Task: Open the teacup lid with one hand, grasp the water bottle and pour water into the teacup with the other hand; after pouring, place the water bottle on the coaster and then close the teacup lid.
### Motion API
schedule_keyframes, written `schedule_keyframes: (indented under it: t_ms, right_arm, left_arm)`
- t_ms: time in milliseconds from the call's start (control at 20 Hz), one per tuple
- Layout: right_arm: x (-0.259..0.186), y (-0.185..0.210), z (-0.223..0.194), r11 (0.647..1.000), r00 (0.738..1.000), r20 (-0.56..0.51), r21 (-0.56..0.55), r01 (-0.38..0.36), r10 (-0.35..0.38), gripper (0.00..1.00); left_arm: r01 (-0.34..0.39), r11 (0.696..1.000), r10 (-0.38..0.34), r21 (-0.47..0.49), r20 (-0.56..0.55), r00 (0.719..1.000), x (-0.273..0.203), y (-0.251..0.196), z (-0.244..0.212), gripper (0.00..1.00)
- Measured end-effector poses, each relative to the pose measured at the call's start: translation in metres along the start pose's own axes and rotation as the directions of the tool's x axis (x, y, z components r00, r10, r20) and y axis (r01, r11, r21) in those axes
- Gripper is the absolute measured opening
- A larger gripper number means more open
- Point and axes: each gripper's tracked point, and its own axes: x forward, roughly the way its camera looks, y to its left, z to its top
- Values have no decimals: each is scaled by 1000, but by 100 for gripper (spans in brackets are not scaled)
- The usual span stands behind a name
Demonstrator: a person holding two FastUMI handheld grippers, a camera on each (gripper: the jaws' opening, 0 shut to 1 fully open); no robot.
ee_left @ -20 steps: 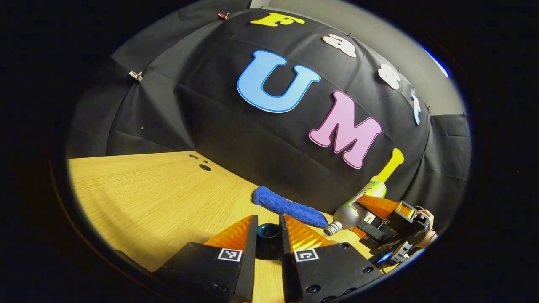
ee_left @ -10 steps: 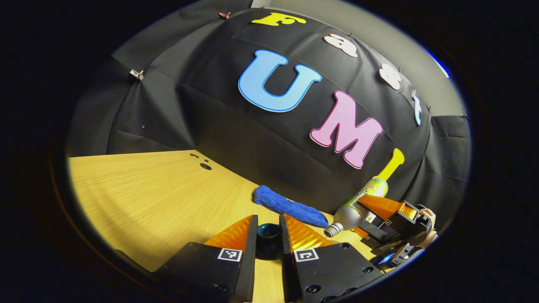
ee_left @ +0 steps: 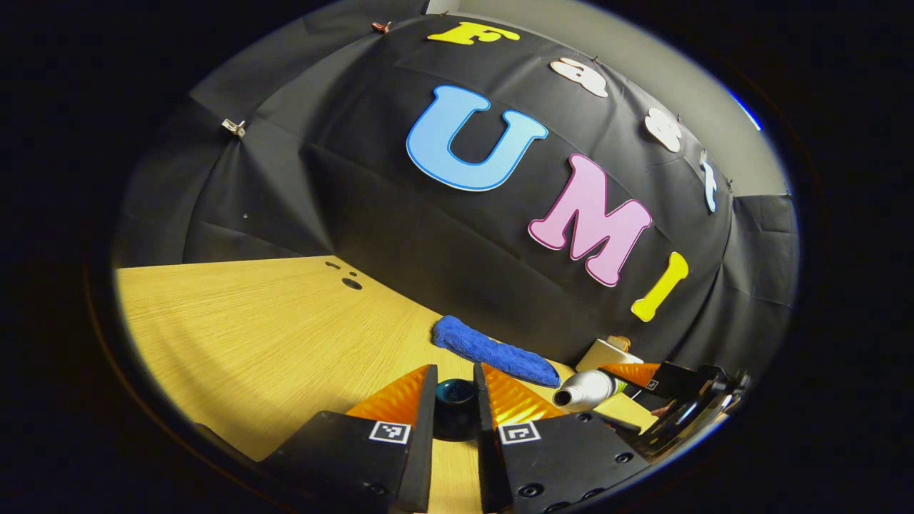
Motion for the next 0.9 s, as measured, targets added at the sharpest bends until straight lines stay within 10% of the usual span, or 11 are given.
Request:
schedule_keyframes:
  t_ms: [150, 350, 450, 900]
  right_arm:
    - [-2, -3, 5, 889, 999, 32, 456, -46, 35, 78]
    - [-10, -36, 0, 547, 991, 134, 831, -102, -18, 78]
    - [-14, -49, -15, 443, 989, 136, 891, -97, -56, 78]
    - [-6, -51, -70, 249, 992, 29, 969, 2, -120, 78]
  left_arm:
    - [1, 1000, -1, 1, -2, 1000, 0, -1, -2, 30]
    - [3, 1000, -3, 0, -7, 1000, 1, -4, -3, 30]
    - [3, 1000, -3, -1, -9, 1000, 2, -3, -5, 30]
    - [3, 1000, -3, -3, -22, 1000, 4, -5, -11, 30]
